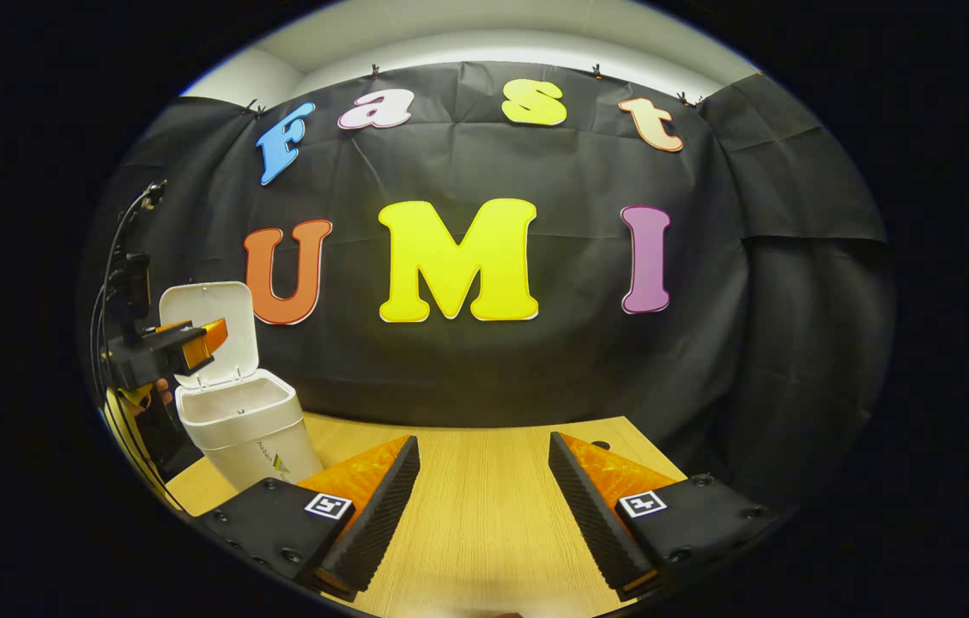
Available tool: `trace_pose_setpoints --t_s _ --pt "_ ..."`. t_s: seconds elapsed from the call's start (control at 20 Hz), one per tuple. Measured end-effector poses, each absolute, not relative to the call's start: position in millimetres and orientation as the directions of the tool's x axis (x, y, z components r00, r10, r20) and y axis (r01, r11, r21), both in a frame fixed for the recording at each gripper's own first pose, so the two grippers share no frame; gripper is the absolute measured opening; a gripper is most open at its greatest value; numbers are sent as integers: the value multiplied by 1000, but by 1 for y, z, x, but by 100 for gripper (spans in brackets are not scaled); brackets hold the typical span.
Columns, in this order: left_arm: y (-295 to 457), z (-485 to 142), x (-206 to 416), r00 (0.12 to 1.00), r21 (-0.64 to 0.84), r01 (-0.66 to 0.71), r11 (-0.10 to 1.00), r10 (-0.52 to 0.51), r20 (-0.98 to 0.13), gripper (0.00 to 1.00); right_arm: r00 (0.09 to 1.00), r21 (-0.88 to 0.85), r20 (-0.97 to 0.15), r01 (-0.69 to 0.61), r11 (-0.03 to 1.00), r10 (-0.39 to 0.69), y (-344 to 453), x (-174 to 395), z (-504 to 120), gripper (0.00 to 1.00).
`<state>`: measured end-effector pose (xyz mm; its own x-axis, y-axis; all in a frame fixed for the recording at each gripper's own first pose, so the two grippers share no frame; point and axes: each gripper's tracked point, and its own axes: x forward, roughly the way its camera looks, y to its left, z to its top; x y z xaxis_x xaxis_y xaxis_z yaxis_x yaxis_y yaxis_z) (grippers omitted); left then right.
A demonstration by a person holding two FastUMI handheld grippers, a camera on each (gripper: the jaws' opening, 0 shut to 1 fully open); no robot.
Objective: Press the lid of the desktop garbage bin to open it, pick up the crumpled paper on the desktop and throw it into the bin, then pick up the pop can on the desktop and drop it into the bin, and finally close the garbage bin lid.
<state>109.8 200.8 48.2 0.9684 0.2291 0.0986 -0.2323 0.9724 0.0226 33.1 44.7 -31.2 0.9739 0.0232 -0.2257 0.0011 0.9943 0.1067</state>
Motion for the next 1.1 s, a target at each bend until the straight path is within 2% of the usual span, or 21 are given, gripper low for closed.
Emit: trace_pose_setpoints --t_s 0.15,0.6,0.85,1.1 --pt "209 72 117 972 -5 -211 977 211 101 91 973 114 -230 5 993 22 42 33 -32 96" --pt "259 138 136 948 -30 -282 959 283 142 91 971 137 -240 16 990 18 40 32 -38 96" --pt "298 149 147 923 -46 -360 932 363 127 91 968 159 -249 19 987 22 41 34 -39 96" --pt "321 134 172 918 -39 -389 921 391 63 90 970 158 -241 11 987 27 44 37 -36 96"
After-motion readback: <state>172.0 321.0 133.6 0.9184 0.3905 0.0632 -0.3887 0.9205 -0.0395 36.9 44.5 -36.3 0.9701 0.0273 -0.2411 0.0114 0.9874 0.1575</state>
